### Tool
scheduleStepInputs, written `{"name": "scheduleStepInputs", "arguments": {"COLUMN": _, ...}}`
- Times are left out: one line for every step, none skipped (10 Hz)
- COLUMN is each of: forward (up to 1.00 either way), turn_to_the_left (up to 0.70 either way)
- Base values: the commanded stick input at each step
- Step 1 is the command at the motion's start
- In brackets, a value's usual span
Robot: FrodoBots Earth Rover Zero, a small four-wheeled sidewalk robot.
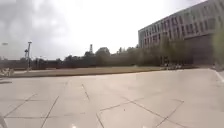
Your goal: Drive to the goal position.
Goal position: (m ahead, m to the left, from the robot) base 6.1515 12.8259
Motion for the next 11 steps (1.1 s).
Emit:
{"name": "scheduleStepInputs", "arguments": {"forward": 0.00, "turn_to_the_left": 1.00}}
{"name": "scheduleStepInputs", "arguments": {"forward": 0.00, "turn_to_the_left": 1.00}}
{"name": "scheduleStepInputs", "arguments": {"forward": 0.00, "turn_to_the_left": 1.00}}
{"name": "scheduleStepInputs", "arguments": {"forward": 0.00, "turn_to_the_left": 1.00}}
{"name": "scheduleStepInputs", "arguments": {"forward": 0.00, "turn_to_the_left": 1.00}}
{"name": "scheduleStepInputs", "arguments": {"forward": 0.00, "turn_to_the_left": 1.00}}
{"name": "scheduleStepInputs", "arguments": {"forward": 0.03, "turn_to_the_left": 0.65}}
{"name": "scheduleStepInputs", "arguments": {"forward": 0.35, "turn_to_the_left": 0.15}}
{"name": "scheduleStepInputs", "arguments": {"forward": 0.96, "turn_to_the_left": 0.01}}
{"name": "scheduleStepInputs", "arguments": {"forward": 1.00, "turn_to_the_left": 0.00}}
{"name": "scheduleStepInputs", "arguments": {"forward": 1.00, "turn_to_the_left": 0.00}}
